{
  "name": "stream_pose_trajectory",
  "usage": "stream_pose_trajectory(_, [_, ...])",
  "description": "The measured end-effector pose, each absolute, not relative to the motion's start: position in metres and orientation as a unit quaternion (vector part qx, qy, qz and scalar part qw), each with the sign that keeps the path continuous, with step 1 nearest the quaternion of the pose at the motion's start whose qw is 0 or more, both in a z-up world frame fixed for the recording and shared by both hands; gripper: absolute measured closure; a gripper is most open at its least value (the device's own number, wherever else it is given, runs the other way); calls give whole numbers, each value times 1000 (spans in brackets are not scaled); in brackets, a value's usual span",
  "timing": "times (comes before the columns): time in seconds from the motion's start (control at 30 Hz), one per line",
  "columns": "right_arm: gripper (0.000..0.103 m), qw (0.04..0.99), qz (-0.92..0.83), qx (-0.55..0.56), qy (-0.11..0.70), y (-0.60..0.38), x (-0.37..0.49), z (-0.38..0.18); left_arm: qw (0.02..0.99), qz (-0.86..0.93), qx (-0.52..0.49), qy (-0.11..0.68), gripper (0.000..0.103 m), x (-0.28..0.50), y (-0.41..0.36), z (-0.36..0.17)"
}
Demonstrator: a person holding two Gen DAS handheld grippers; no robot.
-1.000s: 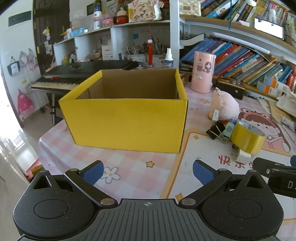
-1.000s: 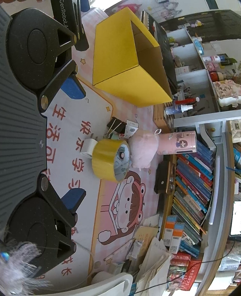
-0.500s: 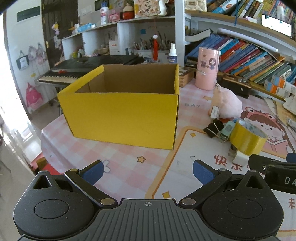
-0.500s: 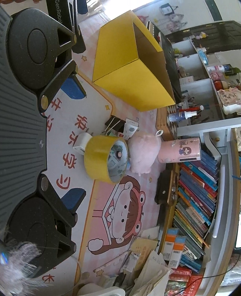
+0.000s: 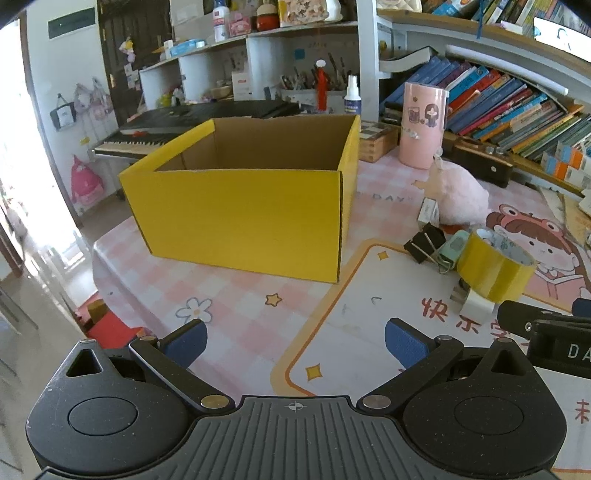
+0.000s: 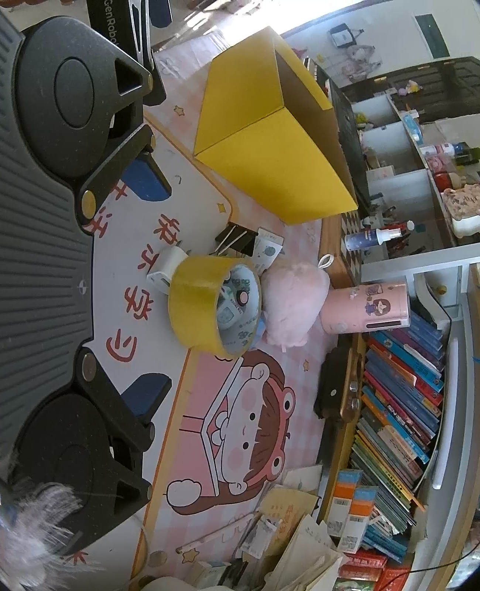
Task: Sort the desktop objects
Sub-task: 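Move the right tool toward the yellow tape roll beside the clips, then close the right gripper on the rim of the yellow tape roll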
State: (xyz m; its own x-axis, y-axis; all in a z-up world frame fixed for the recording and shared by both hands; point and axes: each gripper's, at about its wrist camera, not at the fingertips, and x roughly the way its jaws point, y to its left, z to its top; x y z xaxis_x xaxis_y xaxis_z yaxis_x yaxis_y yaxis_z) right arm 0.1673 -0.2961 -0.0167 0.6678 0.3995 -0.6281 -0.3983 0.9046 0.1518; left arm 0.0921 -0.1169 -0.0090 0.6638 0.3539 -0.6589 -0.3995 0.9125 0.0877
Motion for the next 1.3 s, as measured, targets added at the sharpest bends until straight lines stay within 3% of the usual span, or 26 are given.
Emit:
stream_pose_trajectory(0.93, [2, 901, 208, 23, 380, -279, 247, -41, 899, 252, -17, 357, 0, 98, -108, -3])
stream_pose_trajectory(1.0, [3, 899, 211, 23, 383, -278, 251, -43, 899, 253, -17, 357, 0, 99, -108, -3])
stream_pose_trajectory(1.07, [18, 896, 219, 21, 385, -276, 253, -44, 900, 252, -19, 354, 0, 99, -109, -2])
stream_pose_trajectory(1.3, [20, 906, 222, 8, 360, -283, 242, -27, 904, 238, -16, 355, 0, 104, -115, -3])
